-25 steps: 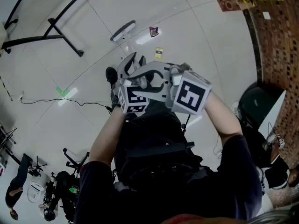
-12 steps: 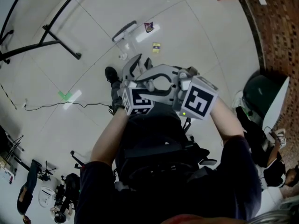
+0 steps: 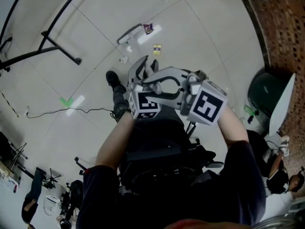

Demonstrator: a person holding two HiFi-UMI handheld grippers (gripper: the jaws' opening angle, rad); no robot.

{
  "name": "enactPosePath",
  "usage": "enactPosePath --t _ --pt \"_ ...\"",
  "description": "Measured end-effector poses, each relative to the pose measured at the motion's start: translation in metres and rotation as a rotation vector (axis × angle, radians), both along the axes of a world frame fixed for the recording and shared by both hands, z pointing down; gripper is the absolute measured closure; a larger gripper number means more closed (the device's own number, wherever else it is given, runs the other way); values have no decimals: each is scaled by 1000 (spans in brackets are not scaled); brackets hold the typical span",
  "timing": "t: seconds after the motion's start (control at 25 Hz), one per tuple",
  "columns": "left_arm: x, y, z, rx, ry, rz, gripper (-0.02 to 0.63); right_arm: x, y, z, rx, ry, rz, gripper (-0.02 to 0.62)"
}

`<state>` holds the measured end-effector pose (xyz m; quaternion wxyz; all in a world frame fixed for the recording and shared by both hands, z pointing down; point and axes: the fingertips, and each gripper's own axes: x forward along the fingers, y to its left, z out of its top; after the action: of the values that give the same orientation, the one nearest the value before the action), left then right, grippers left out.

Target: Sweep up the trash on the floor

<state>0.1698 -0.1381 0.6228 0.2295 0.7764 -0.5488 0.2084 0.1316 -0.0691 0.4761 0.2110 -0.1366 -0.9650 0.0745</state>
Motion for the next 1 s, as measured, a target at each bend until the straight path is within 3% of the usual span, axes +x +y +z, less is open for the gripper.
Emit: enactPosePath --t 0.28,0.52,0.72,0.76,0.88,1.0 --pt "-13 -20 -9 46 -97 45 519 -12 -26 -13 29 -81 67 468" --pt "-28 -60 -31 96 -159 158 536 -31 -76 -33 32 -200 286 469" --pt "-33 -91 -60 164 -204 272 535 -36 -118 -62 -29 -244 479 471" --pt "-34 -99 -70 189 -228 291 528 -36 -127 -71 -26 -260 504 471" --pt "-35 -122 -108 252 -284 348 418 -33 -150 -102 -11 -313 551 471" --pt "-30 -129 -141 262 -287 415 394 -32 -160 -136 6 -347 575 469"
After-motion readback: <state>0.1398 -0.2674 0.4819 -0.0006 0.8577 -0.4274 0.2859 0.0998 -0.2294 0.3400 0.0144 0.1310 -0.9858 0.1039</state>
